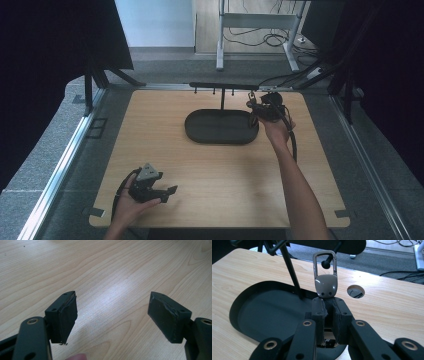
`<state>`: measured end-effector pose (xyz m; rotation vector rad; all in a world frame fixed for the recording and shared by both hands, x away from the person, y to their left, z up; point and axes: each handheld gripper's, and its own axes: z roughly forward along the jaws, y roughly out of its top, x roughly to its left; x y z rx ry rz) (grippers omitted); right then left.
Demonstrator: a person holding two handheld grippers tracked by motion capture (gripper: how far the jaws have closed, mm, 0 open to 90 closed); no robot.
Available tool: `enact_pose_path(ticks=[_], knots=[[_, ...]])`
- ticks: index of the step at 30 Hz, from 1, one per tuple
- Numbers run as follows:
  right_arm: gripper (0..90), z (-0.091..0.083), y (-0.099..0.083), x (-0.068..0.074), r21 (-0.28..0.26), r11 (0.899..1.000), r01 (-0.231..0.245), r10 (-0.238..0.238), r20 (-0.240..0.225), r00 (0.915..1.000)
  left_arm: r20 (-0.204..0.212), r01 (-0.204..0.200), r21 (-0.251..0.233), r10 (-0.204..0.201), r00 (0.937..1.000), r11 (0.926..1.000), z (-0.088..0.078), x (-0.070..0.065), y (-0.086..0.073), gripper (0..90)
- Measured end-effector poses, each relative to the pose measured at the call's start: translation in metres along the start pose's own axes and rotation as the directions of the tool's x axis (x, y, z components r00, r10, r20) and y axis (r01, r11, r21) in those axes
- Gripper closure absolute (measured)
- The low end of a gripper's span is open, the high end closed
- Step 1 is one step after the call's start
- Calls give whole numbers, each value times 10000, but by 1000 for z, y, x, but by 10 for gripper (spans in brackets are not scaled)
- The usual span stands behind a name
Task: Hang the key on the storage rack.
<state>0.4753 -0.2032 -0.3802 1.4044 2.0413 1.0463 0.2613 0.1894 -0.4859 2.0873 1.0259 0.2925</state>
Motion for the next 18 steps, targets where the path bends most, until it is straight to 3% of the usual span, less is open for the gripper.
enact_pose_path(ticks=[6, 18], knots=[[808, 8, -3, -1, -129, 9999, -22, 23, 123, 9999, -15, 29, 15, -29, 10000, 10000, 0, 1, -1, 244], [803, 15, -9, 0, -263, 9996, -125, 123, -62, 9999, -13, 6, 39, -6, 10000, 10000, 1, 0, 0, 243]])
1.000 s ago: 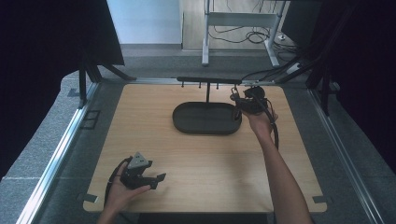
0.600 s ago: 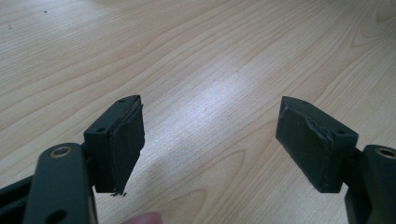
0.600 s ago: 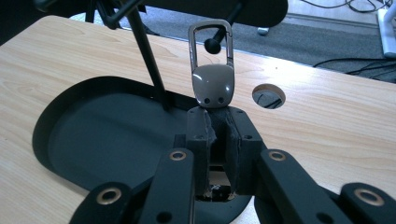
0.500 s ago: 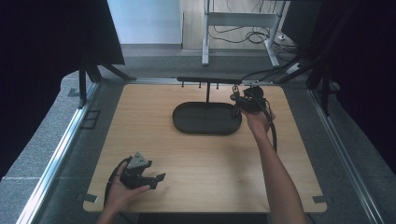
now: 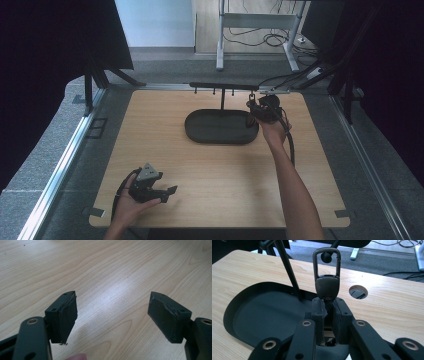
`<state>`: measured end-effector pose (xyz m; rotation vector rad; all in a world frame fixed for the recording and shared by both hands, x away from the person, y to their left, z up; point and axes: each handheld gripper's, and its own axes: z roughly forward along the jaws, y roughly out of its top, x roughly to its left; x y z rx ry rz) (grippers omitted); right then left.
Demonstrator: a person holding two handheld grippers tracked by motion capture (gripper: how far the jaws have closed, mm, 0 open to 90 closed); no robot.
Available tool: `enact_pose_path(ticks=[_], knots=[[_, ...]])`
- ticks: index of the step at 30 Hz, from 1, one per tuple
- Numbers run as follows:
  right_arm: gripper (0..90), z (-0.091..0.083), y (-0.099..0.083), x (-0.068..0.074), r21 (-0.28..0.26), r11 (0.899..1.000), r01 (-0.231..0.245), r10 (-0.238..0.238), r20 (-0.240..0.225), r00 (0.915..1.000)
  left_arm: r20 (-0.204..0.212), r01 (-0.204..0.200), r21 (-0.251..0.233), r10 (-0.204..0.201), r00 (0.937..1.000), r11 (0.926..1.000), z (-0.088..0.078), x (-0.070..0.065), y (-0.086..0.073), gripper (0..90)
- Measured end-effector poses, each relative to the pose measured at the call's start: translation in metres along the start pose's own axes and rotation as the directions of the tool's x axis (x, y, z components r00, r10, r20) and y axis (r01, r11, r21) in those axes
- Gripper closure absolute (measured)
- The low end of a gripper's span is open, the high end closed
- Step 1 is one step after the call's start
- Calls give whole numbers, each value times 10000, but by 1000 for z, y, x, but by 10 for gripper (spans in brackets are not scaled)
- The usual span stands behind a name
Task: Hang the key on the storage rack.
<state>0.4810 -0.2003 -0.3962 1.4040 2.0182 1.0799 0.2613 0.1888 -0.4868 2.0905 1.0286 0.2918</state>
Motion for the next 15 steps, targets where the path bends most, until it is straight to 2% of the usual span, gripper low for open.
enact_pose_path(ticks=[6, 9, 15], knots=[[789, -2, -2, -1, -108, 9998, 155, -156, -43, 9999, 2, -8, 10, 8, 10000, 10000, 1, 0, 0, 243], [752, -4, -2, -2, -336, 9993, 184, -183, 30, 9998, 2, -14, 28, 14, 10000, 10000, 1, 0, 0, 243], [600, -8, -2, 1, -305, 9984, 479, -475, 119, 9988, 6, -16, 41, 16, 10000, 10000, 2, -1, 0, 243]])
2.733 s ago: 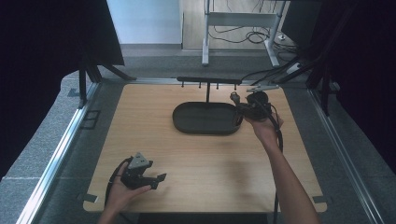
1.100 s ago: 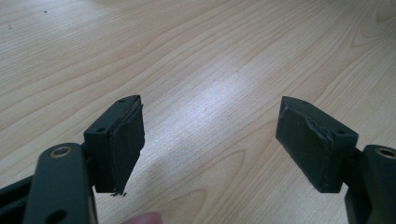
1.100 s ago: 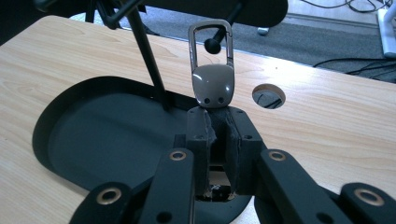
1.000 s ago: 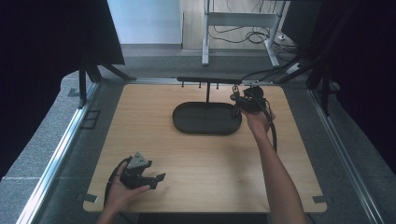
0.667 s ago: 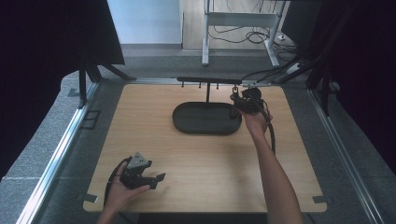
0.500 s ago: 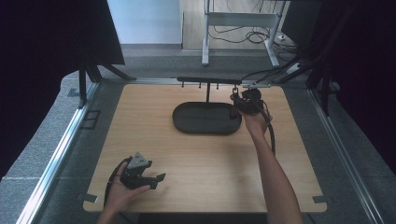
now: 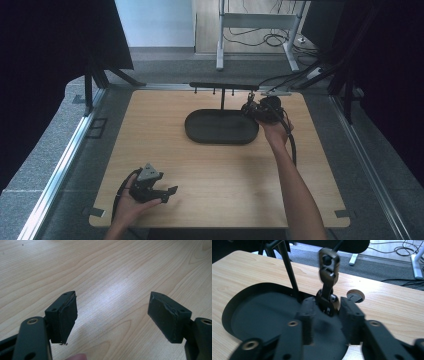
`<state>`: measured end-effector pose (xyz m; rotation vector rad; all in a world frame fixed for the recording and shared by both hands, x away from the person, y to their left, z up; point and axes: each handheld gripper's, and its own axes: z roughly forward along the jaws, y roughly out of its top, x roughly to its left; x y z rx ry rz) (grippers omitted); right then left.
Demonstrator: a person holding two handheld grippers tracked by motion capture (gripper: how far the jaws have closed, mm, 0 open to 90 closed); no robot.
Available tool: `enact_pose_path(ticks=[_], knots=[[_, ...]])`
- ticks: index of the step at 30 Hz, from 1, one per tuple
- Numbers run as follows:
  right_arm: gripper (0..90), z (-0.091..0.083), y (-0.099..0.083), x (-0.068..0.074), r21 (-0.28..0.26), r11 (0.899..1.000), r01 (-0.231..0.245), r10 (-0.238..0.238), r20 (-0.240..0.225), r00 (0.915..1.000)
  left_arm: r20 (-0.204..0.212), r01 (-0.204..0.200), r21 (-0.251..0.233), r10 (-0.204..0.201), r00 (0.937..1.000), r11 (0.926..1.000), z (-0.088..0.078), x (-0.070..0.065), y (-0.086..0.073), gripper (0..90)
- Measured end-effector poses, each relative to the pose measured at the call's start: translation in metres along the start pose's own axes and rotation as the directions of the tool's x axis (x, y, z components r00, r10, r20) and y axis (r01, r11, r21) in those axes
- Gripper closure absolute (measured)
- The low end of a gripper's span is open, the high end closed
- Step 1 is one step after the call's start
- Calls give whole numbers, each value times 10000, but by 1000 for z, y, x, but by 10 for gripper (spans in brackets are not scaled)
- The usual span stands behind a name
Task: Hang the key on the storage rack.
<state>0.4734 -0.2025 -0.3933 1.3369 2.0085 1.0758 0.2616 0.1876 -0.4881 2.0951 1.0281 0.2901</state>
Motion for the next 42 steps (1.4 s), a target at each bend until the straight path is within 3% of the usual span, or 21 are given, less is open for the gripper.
enact_pose_path(ticks=[6, 23, 42], knots=[[539, -12, -8, 3, -199, 9996, 222, -219, 119, 9997, 9, -37, 49, 37, 10000, 10000, 2, -1, 0, 243], [507, -56, -48, 8, 62, 9971, 758, -745, -1220, 9897, -33, -135, 185, 136, 9999, 9997, 6, -5, 0, 243], [500, -84, -123, 31, -132, 9978, 644, -657, -2296, 9711, -49, -137, 238, 139, 9999, 9996, 7, -5, -1, 242]])
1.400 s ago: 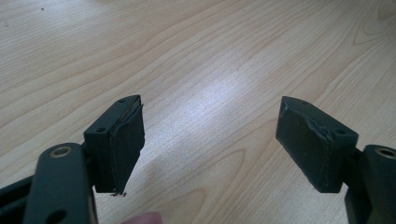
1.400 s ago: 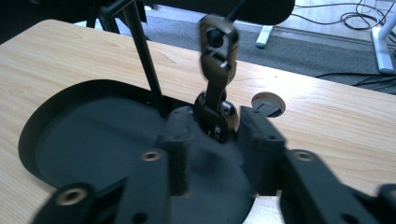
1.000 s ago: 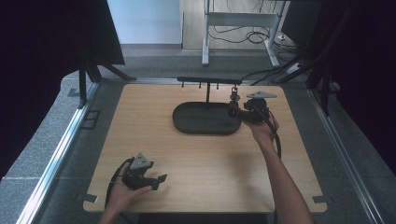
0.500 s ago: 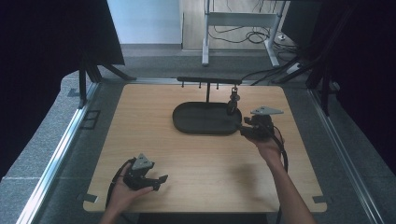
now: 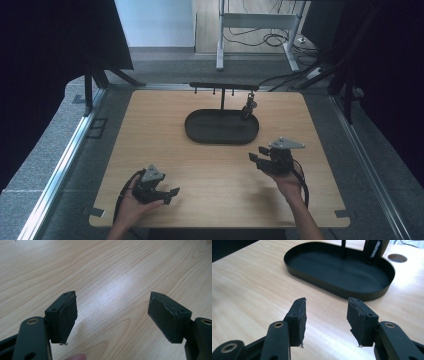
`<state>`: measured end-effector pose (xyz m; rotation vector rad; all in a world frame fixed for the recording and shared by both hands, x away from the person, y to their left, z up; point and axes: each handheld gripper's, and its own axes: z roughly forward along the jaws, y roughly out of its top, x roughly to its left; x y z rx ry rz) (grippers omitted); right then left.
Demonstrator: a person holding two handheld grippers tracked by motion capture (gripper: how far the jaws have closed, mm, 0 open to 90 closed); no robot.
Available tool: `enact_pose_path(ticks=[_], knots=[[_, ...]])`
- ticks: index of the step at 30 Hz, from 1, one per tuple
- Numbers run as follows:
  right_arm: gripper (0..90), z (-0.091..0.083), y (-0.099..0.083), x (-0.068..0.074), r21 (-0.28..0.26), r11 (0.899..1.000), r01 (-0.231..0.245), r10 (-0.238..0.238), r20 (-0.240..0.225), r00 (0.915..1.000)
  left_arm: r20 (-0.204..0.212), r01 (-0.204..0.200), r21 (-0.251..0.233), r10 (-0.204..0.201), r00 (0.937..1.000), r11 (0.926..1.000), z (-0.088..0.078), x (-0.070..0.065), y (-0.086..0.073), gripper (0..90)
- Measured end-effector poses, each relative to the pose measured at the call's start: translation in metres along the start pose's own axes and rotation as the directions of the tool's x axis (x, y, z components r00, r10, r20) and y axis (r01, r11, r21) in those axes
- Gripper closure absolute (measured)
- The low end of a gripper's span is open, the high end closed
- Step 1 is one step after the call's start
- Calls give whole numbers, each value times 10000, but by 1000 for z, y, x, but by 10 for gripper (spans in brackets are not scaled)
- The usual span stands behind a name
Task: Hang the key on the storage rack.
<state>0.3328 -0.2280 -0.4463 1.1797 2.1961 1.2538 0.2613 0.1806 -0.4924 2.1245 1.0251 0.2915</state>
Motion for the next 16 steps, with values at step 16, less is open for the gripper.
enact_pose_path(ticks=[16], knots=[[458, -10, -39, 9, 26, 9998, -181, 182, -142, 9997, -54, -74, 60, 74, 10000, 10000, 1, -1, 0, 242]])
